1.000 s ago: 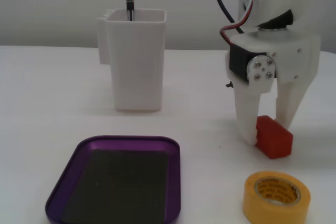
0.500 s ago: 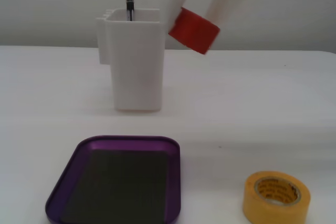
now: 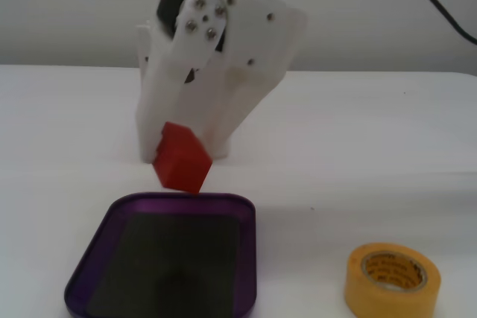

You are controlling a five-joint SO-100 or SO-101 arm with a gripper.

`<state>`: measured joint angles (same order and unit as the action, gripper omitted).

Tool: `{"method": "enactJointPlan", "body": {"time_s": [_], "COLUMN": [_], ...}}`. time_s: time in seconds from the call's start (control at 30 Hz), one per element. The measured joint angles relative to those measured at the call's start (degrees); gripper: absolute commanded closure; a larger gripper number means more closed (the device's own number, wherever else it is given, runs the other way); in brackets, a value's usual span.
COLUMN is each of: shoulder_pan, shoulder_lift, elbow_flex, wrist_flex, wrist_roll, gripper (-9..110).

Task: Pick up the red cube and place it in the box.

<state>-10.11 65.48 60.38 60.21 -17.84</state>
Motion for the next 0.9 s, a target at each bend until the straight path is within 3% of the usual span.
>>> {"method": "enactJointPlan", "body": {"time_s": [0.33,0.57,0.9], "shoulder_pan": [-3.6,-4.0,-3.8], "shoulder_lift": [-15.3,-16.6,-16.7], "elbow_flex": [-15.8,-22.8,-27.4], "wrist_flex": [6.9,12.5,21.5], "wrist_roll": [0.0,0.0,0.0], "gripper": [101,90,89]}}
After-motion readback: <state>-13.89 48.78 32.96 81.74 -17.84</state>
